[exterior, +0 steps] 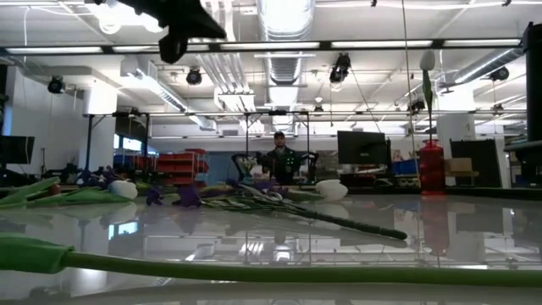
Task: Sort flowers into vase by color
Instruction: Put the top right white tulip into the red flower vase
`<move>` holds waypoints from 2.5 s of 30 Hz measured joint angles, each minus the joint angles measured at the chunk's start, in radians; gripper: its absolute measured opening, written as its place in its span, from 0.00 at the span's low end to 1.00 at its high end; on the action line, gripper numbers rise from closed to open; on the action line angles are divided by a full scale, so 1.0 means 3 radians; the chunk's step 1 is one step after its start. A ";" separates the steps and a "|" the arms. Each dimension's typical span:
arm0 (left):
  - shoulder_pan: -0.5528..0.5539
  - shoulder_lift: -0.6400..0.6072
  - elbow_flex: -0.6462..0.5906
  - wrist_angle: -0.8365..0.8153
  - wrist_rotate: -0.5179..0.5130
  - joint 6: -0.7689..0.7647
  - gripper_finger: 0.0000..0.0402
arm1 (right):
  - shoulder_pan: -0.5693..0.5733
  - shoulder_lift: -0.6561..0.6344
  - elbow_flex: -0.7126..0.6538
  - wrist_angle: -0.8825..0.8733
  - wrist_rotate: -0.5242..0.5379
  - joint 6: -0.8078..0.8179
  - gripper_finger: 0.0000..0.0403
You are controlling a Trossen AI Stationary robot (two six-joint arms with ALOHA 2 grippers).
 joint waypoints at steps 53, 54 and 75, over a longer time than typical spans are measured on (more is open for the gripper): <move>-0.0119 0.3500 0.1702 -0.0588 -0.0419 0.2030 0.26 | 0.0831 0.0250 -0.0289 -0.0702 0.0003 0.1426 0.53; -0.0117 0.3496 0.1701 -0.0588 -0.0417 0.2024 0.21 | 0.0831 0.0247 -0.0289 -0.0702 0.0001 0.1403 0.53; 0.0403 0.1932 0.1686 -0.0520 0.0033 0.1559 0.00 | 0.0808 0.0224 -0.1462 0.0116 -0.0212 0.2049 0.53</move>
